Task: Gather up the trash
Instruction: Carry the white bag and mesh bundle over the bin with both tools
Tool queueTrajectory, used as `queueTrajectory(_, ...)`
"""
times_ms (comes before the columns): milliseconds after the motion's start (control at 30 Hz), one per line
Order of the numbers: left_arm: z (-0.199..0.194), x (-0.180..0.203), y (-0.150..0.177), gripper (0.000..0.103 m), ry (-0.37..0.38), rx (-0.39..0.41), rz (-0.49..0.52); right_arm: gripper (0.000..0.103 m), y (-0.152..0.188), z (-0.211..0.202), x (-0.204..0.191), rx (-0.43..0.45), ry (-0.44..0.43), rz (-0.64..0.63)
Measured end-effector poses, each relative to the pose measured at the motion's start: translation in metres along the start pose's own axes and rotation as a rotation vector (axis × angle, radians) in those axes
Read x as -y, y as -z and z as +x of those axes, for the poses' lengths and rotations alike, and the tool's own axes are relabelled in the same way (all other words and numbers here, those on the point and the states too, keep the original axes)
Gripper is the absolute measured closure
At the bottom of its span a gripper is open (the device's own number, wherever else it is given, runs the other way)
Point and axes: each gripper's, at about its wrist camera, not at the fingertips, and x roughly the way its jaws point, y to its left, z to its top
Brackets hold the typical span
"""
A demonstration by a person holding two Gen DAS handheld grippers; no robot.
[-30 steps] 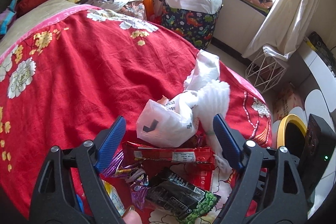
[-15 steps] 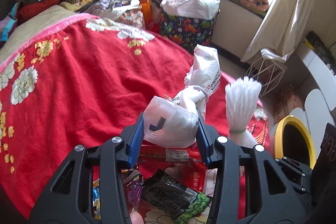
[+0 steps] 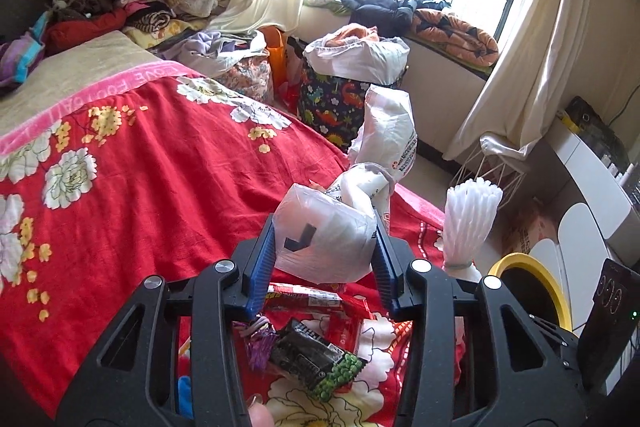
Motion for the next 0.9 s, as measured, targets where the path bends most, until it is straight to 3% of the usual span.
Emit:
queueTrajectory(400,-0.030,0.023,0.001,0.071,0.037,0.052,0.035,0.094,-0.002,-0.037,0.002,0.062,0.008,0.003)
queueTrajectory(900,-0.041,0.067,0.012,0.072,0.100,0.053,0.112,0.094,0.008,-0.083,0.027,0.124,0.063,0.050)
